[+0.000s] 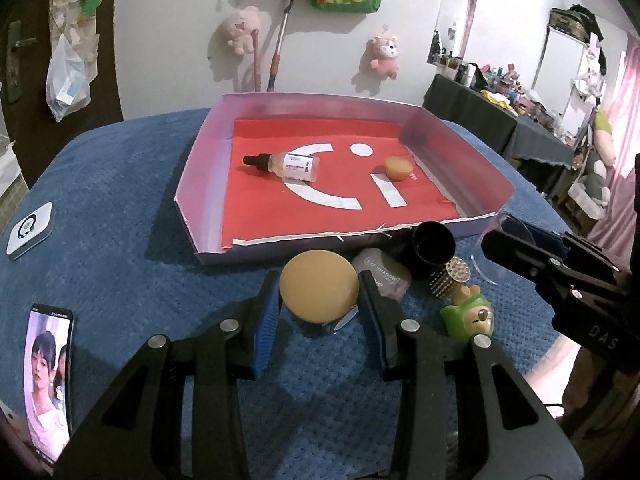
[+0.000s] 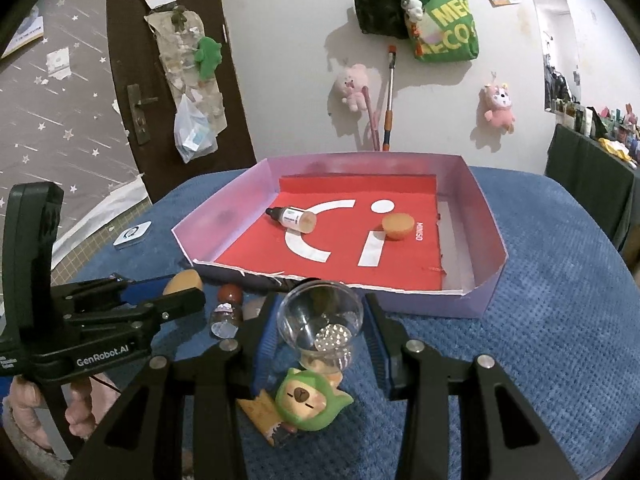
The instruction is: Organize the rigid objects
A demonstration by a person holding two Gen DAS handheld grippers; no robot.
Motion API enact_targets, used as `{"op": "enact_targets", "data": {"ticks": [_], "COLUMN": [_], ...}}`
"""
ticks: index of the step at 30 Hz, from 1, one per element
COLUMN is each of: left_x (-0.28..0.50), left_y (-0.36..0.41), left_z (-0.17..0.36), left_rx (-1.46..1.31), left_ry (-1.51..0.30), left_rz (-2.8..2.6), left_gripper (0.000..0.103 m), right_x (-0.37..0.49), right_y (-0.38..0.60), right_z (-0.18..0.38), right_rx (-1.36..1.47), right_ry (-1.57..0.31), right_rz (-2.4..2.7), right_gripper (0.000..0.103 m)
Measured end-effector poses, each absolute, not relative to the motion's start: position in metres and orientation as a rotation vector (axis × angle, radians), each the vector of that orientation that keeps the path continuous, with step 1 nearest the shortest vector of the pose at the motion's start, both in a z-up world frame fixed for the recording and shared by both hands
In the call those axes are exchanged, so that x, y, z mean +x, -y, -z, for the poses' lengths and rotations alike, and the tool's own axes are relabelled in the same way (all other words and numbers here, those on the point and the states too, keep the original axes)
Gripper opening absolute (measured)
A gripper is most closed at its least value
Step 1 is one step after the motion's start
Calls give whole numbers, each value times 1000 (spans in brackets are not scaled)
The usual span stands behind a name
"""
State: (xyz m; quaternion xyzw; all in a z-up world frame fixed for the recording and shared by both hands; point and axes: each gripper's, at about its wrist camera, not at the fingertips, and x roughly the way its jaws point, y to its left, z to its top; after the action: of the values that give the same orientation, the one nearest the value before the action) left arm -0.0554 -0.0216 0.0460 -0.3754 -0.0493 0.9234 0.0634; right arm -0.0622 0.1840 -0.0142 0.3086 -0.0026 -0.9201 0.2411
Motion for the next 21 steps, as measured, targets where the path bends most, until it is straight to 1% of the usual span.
{"op": "enact_targets", "data": {"ticks": [21], "left_x": [-79], "left_y": [16], "left_z": [-66], "left_rx": [-1066], "left_ry": [124], "left_rz": [-2787], "left_gripper": [36], "right_x": [-71], "right_y": [-186], "right_z": [2], "right_rx": [821], "right_ry": [17], "right_rz": [2510], "right_gripper": [43]}}
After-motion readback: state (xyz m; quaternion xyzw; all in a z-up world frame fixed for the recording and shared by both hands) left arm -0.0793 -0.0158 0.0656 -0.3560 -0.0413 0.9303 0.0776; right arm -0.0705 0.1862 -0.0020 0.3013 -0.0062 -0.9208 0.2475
